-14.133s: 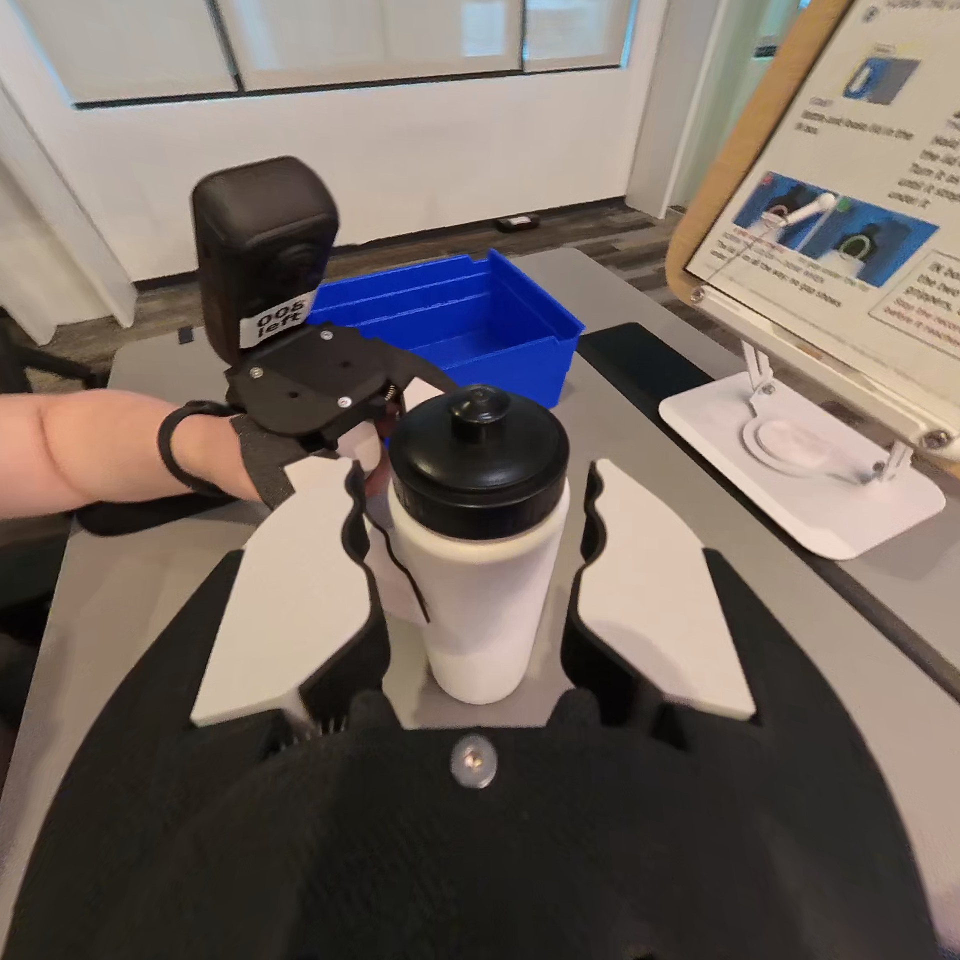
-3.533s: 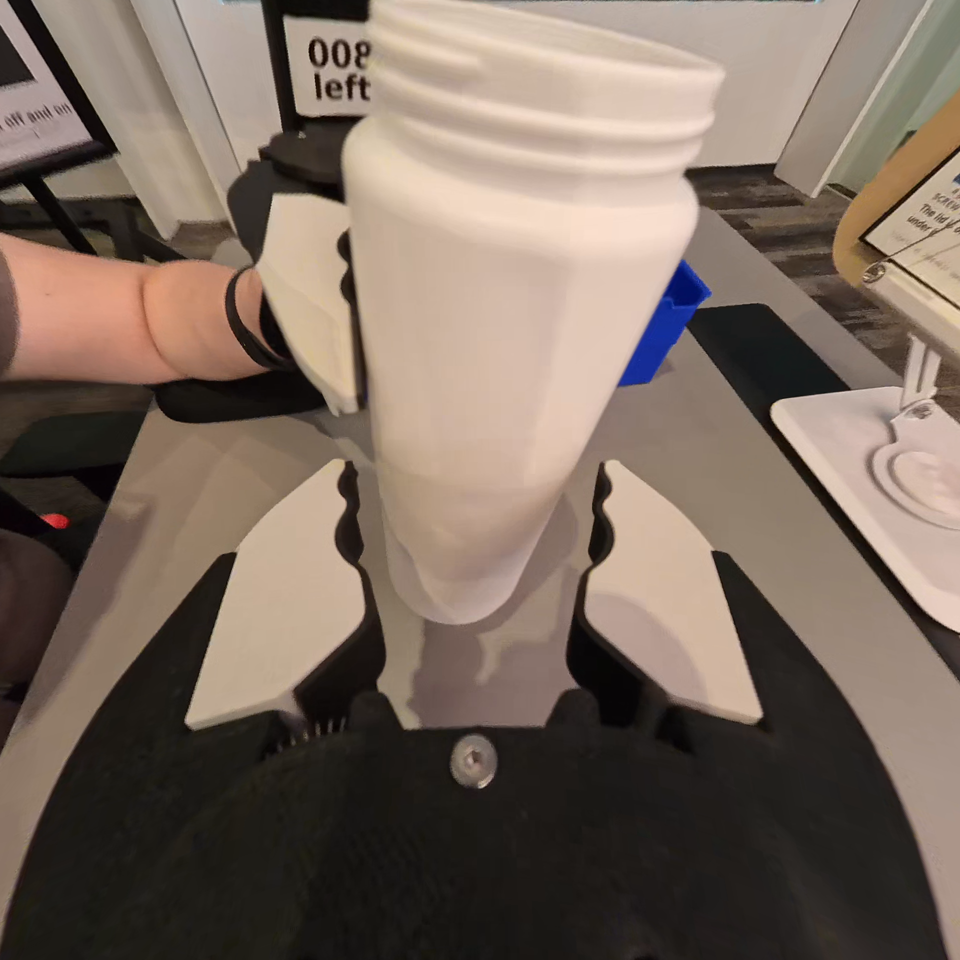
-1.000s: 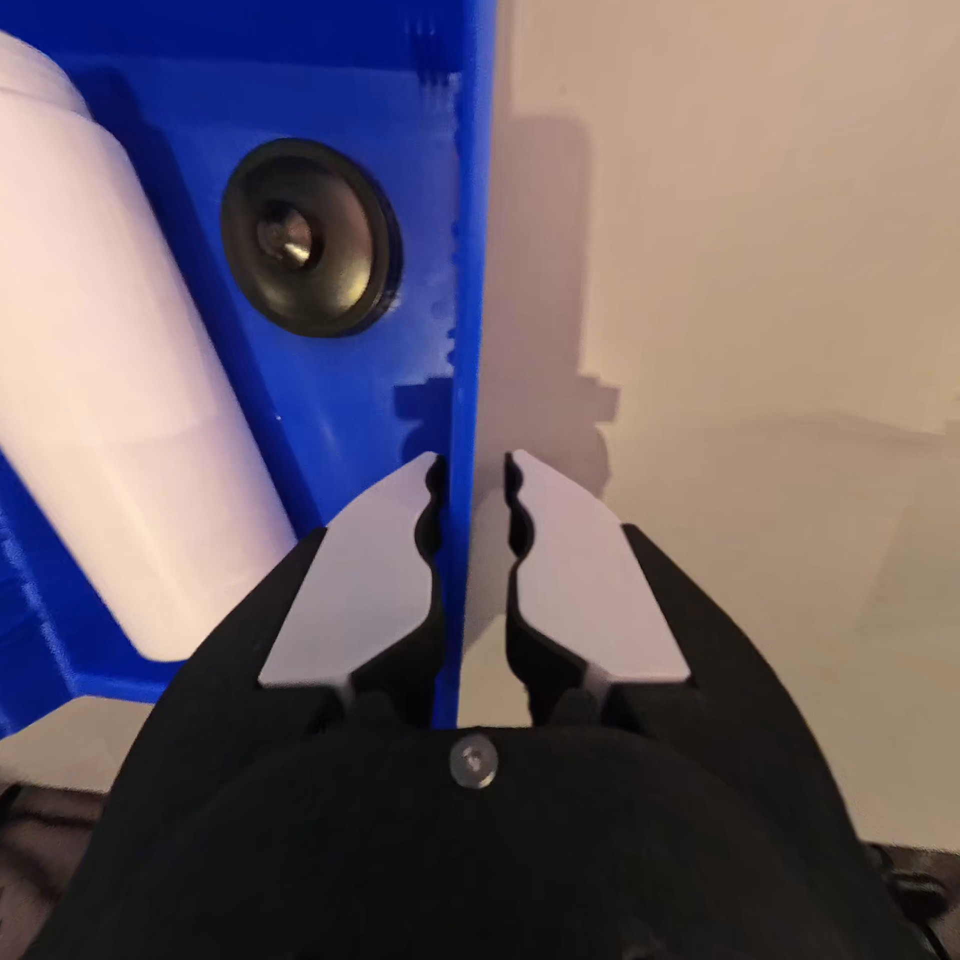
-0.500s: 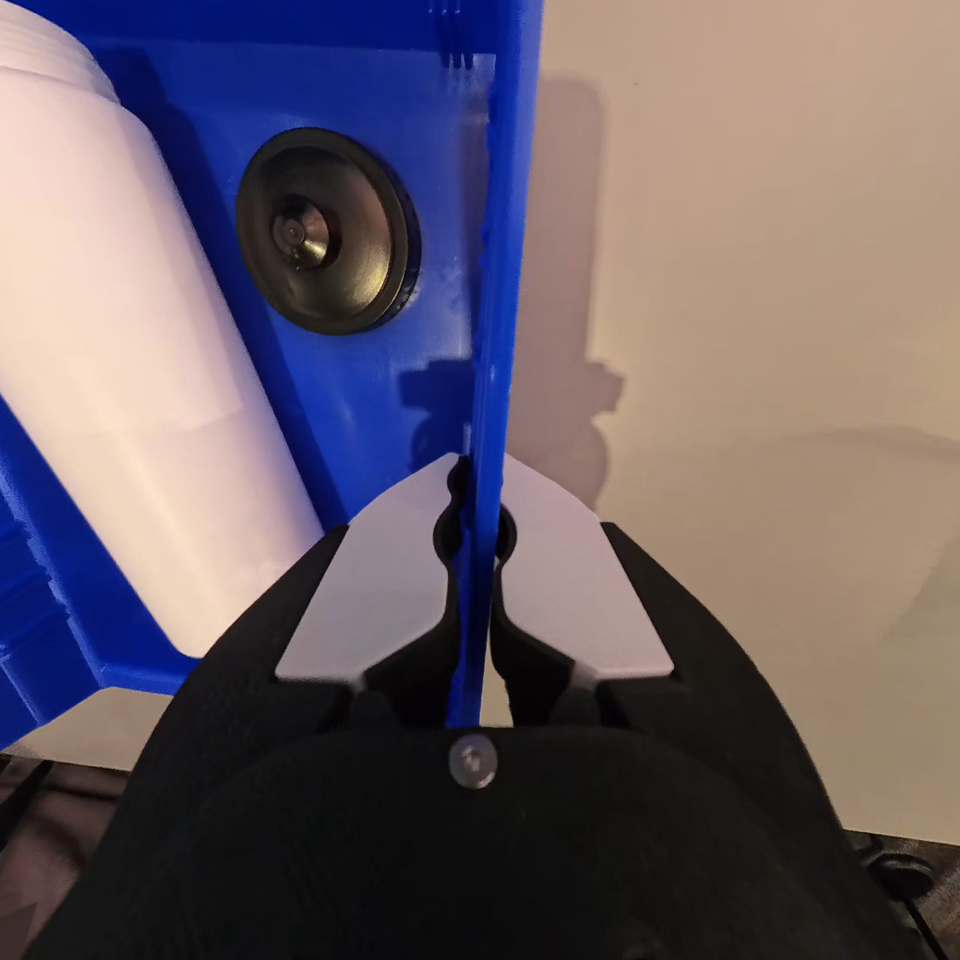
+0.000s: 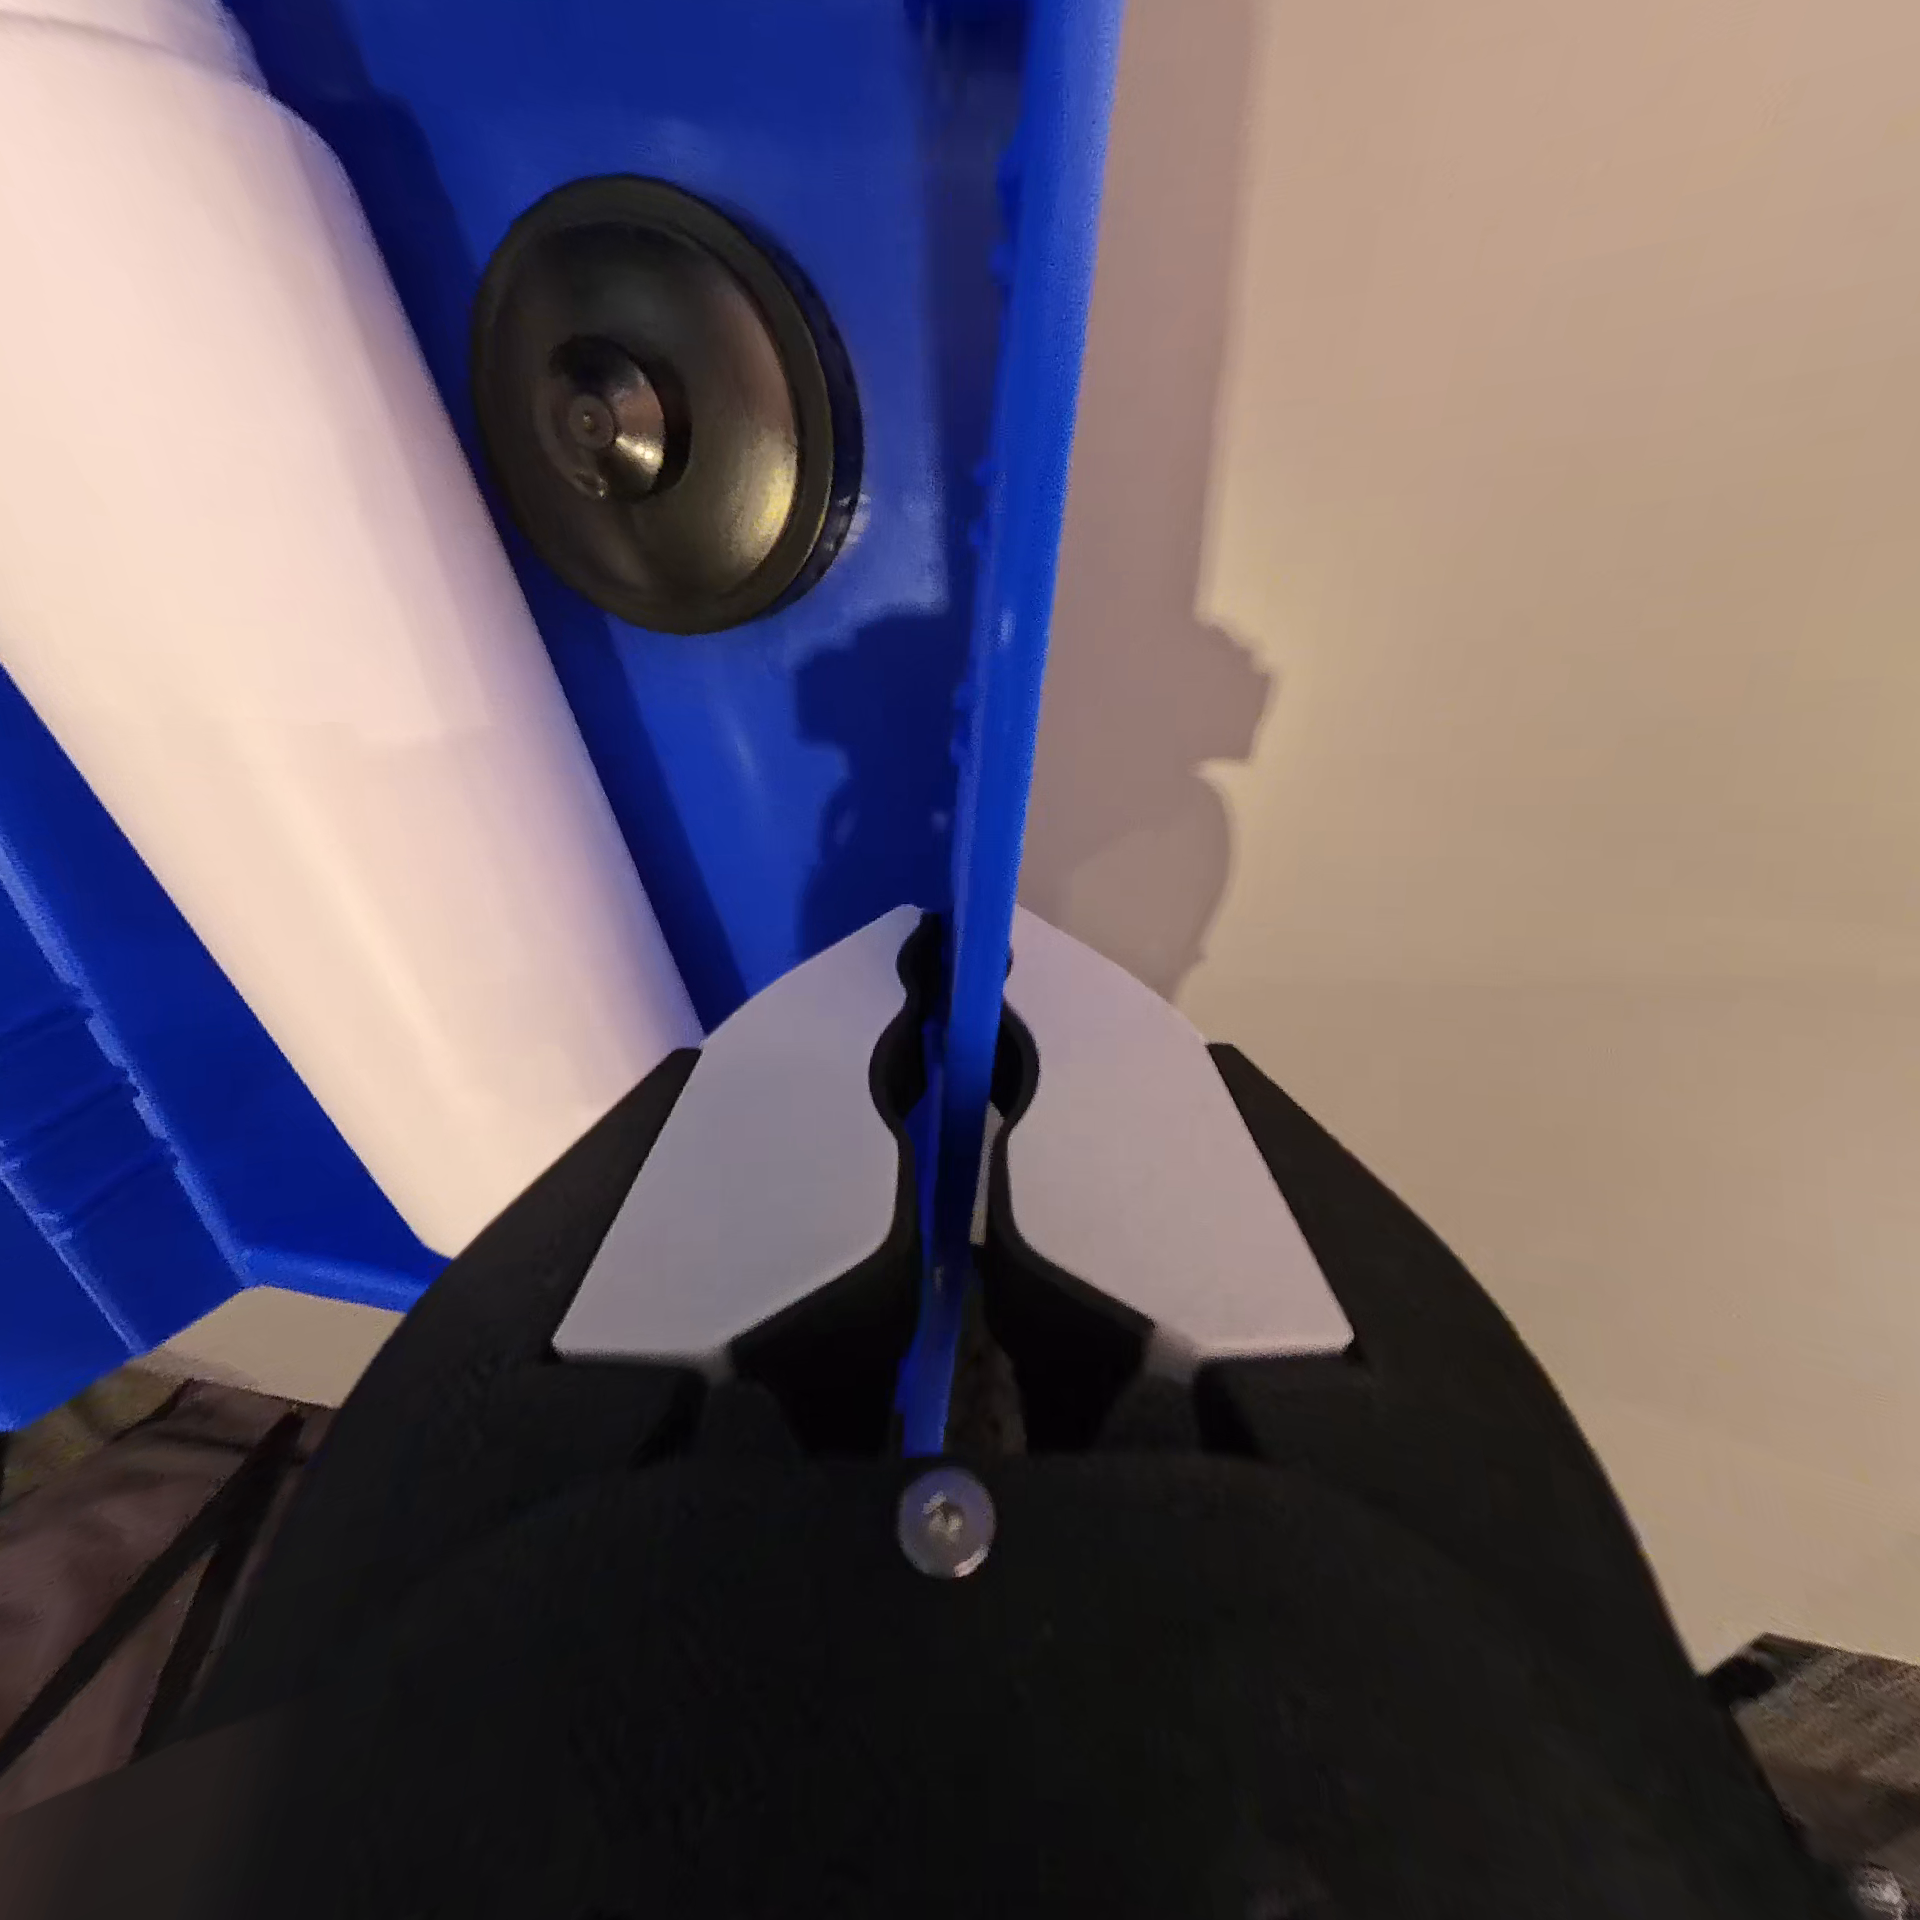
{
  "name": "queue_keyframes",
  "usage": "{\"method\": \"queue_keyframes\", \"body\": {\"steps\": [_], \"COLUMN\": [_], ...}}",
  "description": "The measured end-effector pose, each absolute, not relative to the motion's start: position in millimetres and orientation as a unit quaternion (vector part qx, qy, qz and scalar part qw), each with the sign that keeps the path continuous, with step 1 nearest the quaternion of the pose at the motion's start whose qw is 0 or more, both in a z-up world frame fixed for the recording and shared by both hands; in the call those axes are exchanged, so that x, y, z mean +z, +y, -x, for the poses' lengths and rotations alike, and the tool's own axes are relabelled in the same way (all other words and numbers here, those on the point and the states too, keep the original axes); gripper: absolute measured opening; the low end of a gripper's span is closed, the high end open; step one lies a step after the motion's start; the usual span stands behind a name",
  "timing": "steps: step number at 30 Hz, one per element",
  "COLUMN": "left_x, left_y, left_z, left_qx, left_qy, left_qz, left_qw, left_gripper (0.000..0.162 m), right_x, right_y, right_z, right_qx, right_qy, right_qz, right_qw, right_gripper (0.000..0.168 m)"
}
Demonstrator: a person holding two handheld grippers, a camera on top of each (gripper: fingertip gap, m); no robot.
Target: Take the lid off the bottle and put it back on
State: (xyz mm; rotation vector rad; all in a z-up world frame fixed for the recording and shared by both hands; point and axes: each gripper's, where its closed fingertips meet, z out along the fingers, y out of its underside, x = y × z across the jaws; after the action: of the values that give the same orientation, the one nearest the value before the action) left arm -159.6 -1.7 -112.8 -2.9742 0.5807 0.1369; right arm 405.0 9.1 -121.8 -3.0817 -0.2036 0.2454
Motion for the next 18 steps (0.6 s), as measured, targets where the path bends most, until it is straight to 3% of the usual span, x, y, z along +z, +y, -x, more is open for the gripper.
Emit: {"method": "queue_keyframes", "body": {"steps": [10,18], "left_x": [-114,-115], "left_y": [-13,-24], "left_z": [113,77], "left_qx": [0.091,0.055], "left_qy": [0.249,0.279], "left_qz": [0.963,0.957], "left_qw": [0.057,0.059], "left_gripper": [0.035,0.044], "right_x": [-123,-131], "right_y": [5,19], "right_z": [-333,-334], "right_qx": [0.088,0.038], "right_qy": [-0.124,-0.117], "right_qz": [0.988,0.992], "right_qw": [0.014,-0.023], "right_gripper": [0.01,0.016]}}
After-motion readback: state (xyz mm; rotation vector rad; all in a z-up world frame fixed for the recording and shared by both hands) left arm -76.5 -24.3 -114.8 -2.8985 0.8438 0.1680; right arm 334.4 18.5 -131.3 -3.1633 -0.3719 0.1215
